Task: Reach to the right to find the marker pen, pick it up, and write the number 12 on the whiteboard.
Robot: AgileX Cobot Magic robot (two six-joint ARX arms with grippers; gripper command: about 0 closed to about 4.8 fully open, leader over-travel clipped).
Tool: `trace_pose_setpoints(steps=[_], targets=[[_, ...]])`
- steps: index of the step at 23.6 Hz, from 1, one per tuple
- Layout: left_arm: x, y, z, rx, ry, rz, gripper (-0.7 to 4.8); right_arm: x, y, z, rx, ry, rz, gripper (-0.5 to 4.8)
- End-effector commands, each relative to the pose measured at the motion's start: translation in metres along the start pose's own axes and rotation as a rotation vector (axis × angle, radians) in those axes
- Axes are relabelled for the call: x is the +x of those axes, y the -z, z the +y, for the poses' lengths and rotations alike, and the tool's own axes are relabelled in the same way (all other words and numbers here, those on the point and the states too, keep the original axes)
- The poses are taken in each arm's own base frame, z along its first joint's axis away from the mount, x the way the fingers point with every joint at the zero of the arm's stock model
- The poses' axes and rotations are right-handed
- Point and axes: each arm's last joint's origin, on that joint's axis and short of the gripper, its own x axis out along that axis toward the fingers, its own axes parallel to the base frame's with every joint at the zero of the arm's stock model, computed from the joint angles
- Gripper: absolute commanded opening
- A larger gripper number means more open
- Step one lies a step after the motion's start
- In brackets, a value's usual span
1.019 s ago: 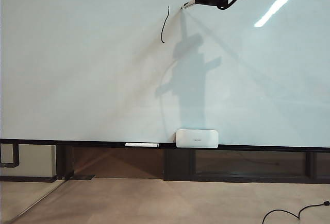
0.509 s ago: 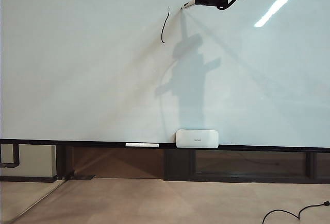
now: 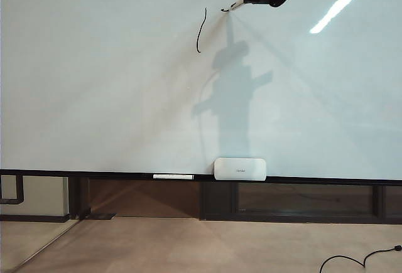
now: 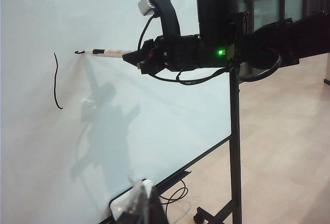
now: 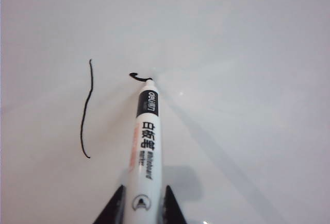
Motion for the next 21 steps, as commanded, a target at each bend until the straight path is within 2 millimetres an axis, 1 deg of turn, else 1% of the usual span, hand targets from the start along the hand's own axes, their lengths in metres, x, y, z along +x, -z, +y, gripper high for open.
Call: trace_pose_setpoints(steps=[1, 9, 13, 21], targets=[[-0.0003, -0.0029, 0.0000, 0.010, 0.005, -0.011, -0.05, -0.0058, -0.0112, -0.0109, -0.007, 0.090, -0.019, -0.02], [-0.0003, -0.0056, 0.0003, 0.006, 0.006, -0.005, -0.05, -0.0114, -0.0173, -0.0183, -0.022, 0.114, -0.004, -0.02], [-0.0004, -0.0093, 0.0007, 0.010, 0.005, -0.010, -0.05, -0.0113, -0.0155, -0.0179, -0.023, 0.099, 0.013, -0.02], [-0.0003, -0.0057, 0.0004, 0.009, 0.005, 0.022, -0.05, -0.0113, -0.0096, -0.0177, -0.025, 0.097, 0.066, -0.02]])
